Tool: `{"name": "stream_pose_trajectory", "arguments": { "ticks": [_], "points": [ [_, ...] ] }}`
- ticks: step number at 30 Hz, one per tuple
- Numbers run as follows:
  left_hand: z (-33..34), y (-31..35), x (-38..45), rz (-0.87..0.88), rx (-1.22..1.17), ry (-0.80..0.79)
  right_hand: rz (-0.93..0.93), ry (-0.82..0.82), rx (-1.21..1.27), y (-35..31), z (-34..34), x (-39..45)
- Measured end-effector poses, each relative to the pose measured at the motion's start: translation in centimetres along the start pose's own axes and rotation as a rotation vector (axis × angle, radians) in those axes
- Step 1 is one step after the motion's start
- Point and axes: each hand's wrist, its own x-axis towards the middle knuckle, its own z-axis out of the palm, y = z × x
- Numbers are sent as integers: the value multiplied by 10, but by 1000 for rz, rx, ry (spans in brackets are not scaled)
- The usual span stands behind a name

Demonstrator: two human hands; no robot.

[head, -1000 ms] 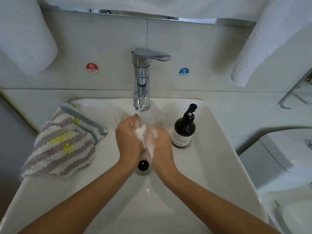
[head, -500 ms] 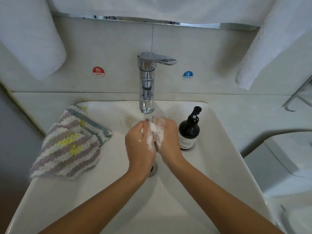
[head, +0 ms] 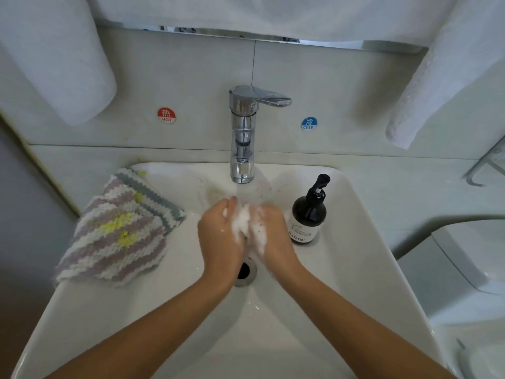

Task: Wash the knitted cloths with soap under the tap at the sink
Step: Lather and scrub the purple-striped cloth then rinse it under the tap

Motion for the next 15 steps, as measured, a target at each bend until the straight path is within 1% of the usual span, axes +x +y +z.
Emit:
{"name": "stream_pose_trajectory", "arguments": {
  "ticks": [2,3,5,6,8,10,12,13,15],
  "points": [
    [6,7,-19,47,-14,-22,87,65,100,5,-2,10],
    [9,10,-18,33,-20,-12,110,100,136,4,-2,12],
    [11,8,2,-43,-25,46,58,110,139,-4,3,7],
    [10,5,12,-68,-34,62,43,74,115,-6,5,3],
    [8,0,13,-55,-35,53,67,39,101,-6,4,2],
    [11,3,-4,0,-22,18,99,128,146,1,2,11],
    [14,9,-10,3,-41,12,111,218,214,-1,4,12],
    [14,9,-3,-12,-44,31,82,231,200,-3,5,8],
    [12,7,13,-36,-38,48,50,197,171,-5,9,-1]
  ]
}}
